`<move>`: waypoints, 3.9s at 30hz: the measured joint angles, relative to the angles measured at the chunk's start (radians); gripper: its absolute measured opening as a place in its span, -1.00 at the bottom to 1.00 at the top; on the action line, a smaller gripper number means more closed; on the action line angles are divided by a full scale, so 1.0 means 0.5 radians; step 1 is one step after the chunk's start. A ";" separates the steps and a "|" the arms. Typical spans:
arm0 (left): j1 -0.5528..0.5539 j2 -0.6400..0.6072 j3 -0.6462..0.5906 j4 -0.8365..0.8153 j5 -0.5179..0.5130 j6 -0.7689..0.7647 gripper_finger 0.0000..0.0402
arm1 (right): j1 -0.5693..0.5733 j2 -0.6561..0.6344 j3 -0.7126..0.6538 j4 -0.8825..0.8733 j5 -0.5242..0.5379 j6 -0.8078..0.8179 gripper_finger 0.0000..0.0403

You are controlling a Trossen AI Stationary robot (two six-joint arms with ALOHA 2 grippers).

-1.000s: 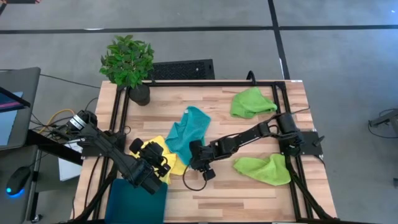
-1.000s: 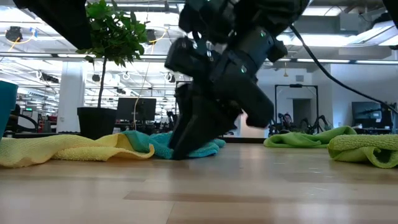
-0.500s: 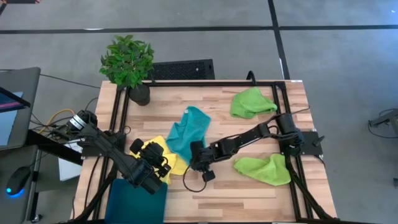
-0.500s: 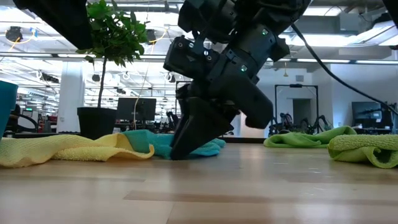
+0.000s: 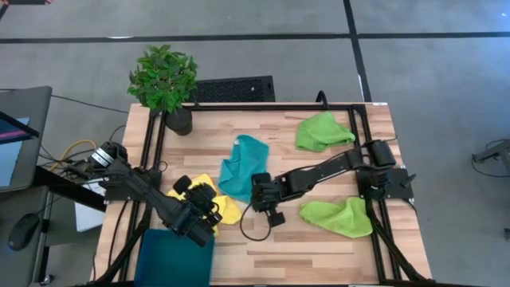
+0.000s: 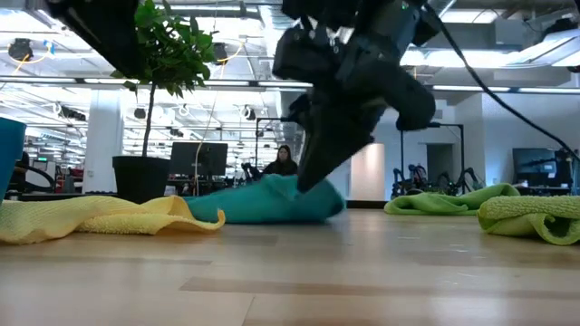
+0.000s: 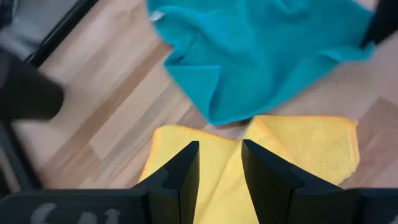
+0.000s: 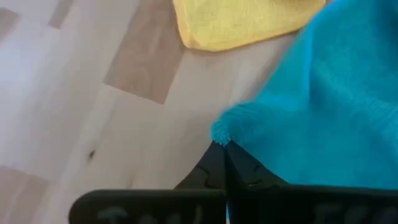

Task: Fold microfiber towels
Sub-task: Fold the blue microfiber towel

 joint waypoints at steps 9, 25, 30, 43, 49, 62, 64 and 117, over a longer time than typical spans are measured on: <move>0.335 0.073 -0.002 0.395 0.080 0.251 -0.43 | 0.014 -0.186 0.001 -0.231 -0.003 0.124 -0.97; 0.730 0.298 0.003 0.846 0.440 0.538 -0.43 | 0.013 -0.202 0.004 -0.472 -0.008 0.140 -0.95; 0.728 0.354 0.001 0.849 0.504 0.669 -0.43 | 0.016 -0.203 0.004 -0.603 -0.009 0.129 -0.96; 0.832 0.428 -0.001 0.832 0.804 1.952 -0.43 | 0.096 -0.203 0.004 -0.874 -0.072 0.036 -0.97; 1.047 0.420 -0.002 0.940 1.299 2.435 -0.43 | 0.128 -0.203 0.004 -0.885 -0.077 0.045 -0.96; 1.315 0.459 -0.003 1.238 1.865 3.147 -0.43 | 0.135 -0.203 0.004 -0.866 -0.083 0.088 -0.96; 1.314 0.485 0.004 1.336 1.853 3.234 -0.43 | 0.135 -0.203 0.004 -0.860 -0.083 0.089 -0.96; 1.389 0.720 0.009 1.387 1.946 3.562 -0.43 | 0.060 -0.201 0.004 -0.829 -0.080 0.125 -0.96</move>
